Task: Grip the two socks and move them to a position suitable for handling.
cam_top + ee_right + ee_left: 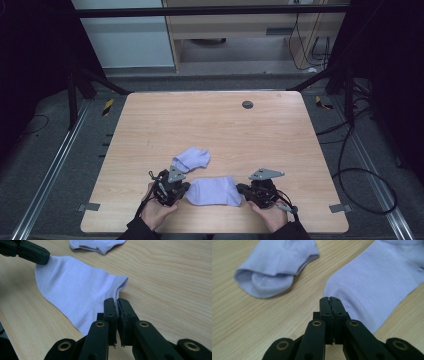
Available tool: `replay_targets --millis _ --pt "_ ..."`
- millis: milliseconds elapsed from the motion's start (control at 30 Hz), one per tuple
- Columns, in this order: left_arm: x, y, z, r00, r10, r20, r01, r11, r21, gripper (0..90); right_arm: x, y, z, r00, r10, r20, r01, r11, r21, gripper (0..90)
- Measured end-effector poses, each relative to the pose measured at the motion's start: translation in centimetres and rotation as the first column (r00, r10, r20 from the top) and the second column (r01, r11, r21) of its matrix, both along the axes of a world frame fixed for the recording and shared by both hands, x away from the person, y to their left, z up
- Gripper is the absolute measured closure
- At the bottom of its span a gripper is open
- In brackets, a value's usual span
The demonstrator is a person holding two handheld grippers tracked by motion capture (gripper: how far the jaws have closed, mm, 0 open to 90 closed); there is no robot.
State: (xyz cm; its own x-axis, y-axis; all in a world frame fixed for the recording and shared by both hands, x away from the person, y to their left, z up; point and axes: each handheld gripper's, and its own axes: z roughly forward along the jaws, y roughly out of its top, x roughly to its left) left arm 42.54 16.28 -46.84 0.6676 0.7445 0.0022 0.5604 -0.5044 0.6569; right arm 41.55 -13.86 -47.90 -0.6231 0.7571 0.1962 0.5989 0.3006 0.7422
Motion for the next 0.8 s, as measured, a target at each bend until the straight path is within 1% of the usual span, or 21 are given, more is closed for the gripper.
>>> replay_targets --millis 100,133,200,233,267,300,333,400,433,500,567,633,667,700,733,767,800 --pt "0.1 0.5 -0.6 0.9999 0.007 -0.014 -0.007 1.0 0.001 88.8 0.2 0.5 -0.3 0.9999 0.014 0.002 -0.014 0.9998 -0.012 85.9" --pt "0.1 0.5 -0.8 0.9998 0.007 -0.019 -0.007 1.0 0.003 88.8 0.3 0.8 -0.5 0.9998 0.018 -0.008 -0.018 0.9996 -0.023 85.8" --pt "0.2 0.3 -1.2 0.9997 0.007 -0.025 -0.007 0.9999 0.009 88.8 0.3 0.8 -0.6 0.9998 0.021 -0.006 -0.021 0.9993 -0.03 85.8" --pt "0.2 0.3 -1.4 0.9996 0.005 -0.027 -0.004 0.9999 0.011 88.6 0.4 0.8 -1.0 0.9997 0.021 -0.013 -0.021 0.9992 -0.035 85.7" --pt "0.2 0.2 -1.5 0.9996 0.004 -0.028 -0.004 0.9999 0.014 88.6 0.4 0.8 -1.0 0.9997 0.021 -0.013 -0.021 0.9992 -0.035 85.7" --pt "0.2 0.2 -1.6 0.9995 0.005 -0.03 -0.005 0.9999 0.012 88.4 0.5 0.8 -1.1 0.9996 0.025 -0.013 -0.025 0.9989 -0.041 85.5" --pt "0.2 0.2 -1.7 0.9995 0.005 -0.03 -0.005 0.9999 0.013 88.2 0.4 0.8 -1.2 0.9995 0.021 -0.022 -0.022 0.9988 -0.045 85.4" --pt "0.2 0.3 -1.8 0.9996 0.009 -0.025 -0.009 0.9999 0.01 84.6 0.4 0.8 -1.3 0.9996 0.024 -0.015 -0.025 0.9987 -0.045 84.5" --pt "0.1 0.3 -1.8 0.9997 0.013 -0.021 -0.013 0.9999 0.008 84.6 0.4 0.8 -1.3 0.9996 0.023 -0.015 -0.024 0.9987 -0.045 83.5" --pt "0.1 0.5 -1.9 0.9996 0.027 -0.008 -0.027 0.9996 0.003 77.5 0.4 0.7 -1.3 0.9998 0.019 -0.006 -0.019 0.999 -0.04 79.2" --pt "0.1 0.9 -1.6 0.9993 0.037 0.005 -0.037 0.9992 -0.016 71.2 0.4 0.6 -1.1 0.9999 0.011 -0.003 -0.011 0.9992 -0.038 76.0" --pt "0.1 1.3 -1.2 0.9982 0.053 0.029 -0.052 0.998 -0.036 65.1 0.4 0.2 -0.9 0.9997 0.003 0.023 -0.002 0.9998 -0.02 71.8" --pt "0.1 1.5 -1.0 0.9976 0.059 0.037 -0.057 0.9974 -0.043 61.1 0.5 -0.1 -0.6 0.9985 -0.015 0.053 0.016 0.9998 -0.01 68.2" --pt "0.2 1.9 -0.7 0.9962 0.072 0.049 -0.069 0.996 -0.056 59.0 0.5 -0.3 -0.4 0.9969 -0.022 0.075 0.023 0.9997 -0.002 67.0" --pt "0.2 2.1 -0.5 0.9953 0.079 0.056 -0.076 0.995 -0.065 59.0 0.5 -0.3 -0.4 0.9969 -0.022 0.075 0.023 0.9997 -0.002 67.0" --pt "0.4 2.4 -0.3 0.9933 0.095 0.065 -0.09 0.9929 -0.078 55.6 0.7 -0.5 0.0 0.9942 -0.03 0.103 0.029 0.9995 0.012 63.3" --pt "0.5 2.6 -0.1 0.9909 0.111 0.075 -0.105 0.9907 -0.087 55.6 0.7 -0.5 0.0 0.9942 -0.03 0.103 0.029 0.9995 0.012 63.3"
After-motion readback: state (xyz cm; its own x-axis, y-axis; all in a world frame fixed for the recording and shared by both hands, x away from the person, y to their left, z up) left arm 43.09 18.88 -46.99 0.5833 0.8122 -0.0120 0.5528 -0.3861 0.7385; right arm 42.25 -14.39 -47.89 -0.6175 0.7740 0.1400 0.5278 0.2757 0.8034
